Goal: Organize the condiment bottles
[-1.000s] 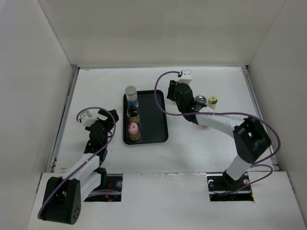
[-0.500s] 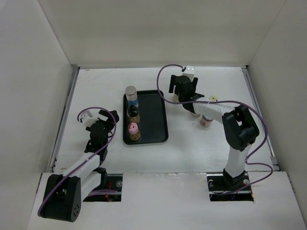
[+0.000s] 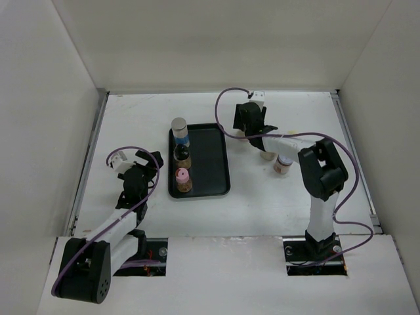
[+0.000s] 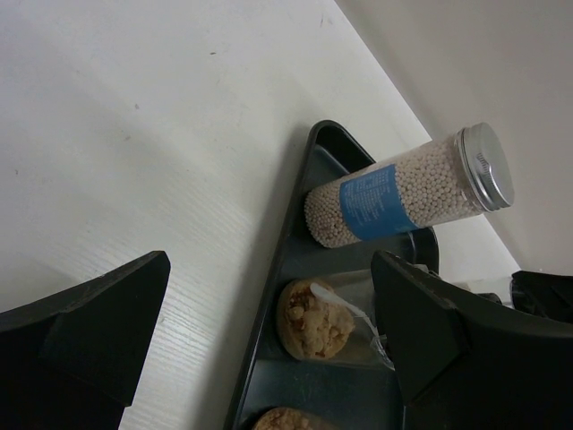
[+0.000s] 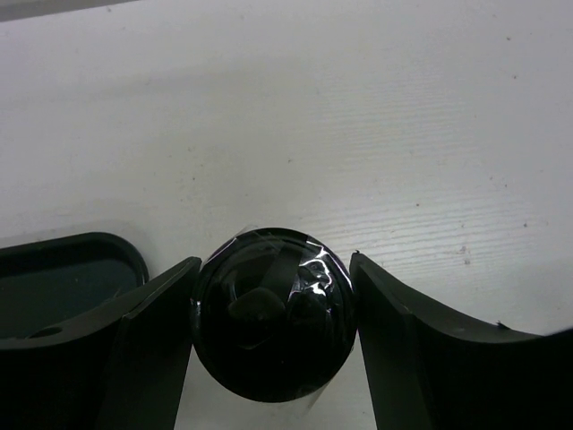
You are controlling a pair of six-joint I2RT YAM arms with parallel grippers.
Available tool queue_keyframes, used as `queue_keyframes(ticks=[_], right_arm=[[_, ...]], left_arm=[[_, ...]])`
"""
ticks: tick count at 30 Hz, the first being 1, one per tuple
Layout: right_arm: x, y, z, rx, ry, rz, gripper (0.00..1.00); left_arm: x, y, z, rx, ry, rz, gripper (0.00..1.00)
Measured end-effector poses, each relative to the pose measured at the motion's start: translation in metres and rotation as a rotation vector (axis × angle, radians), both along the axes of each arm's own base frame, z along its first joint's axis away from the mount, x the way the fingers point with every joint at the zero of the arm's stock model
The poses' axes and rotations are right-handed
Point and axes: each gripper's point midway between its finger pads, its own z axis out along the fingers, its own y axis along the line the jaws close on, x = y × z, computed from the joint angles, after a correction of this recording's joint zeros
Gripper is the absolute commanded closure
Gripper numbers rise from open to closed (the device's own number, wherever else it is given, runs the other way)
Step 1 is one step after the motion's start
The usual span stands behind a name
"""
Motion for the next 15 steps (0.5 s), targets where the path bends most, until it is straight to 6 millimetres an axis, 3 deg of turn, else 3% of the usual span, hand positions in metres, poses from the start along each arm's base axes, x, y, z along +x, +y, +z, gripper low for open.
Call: queue_keyframes(ticks=[2,7,12,15], right_arm=[[0.000,0.001,0.000,0.005,0.000,0.001,0.51],[-0.002,0.000,0.012,0.010,-0.014,0.007,0.52],[-0.010,0.003,0.060,0.034,-0.099,0.030,0.51],[-0.017,0.023,0.087,0.057,-0.155,0.074,0.51]], left_arm=[[0.000,0.000,0.000,0.000,0.001,-0.001,0.00],[0.000,0.000,0.000,0.000,0.000,0.000,0.00],[0.000,0.000,0.000,0.000,0.000,0.000,0.00],[0.000,0.000,0.000,0.000,0.000,0.000,0.00]])
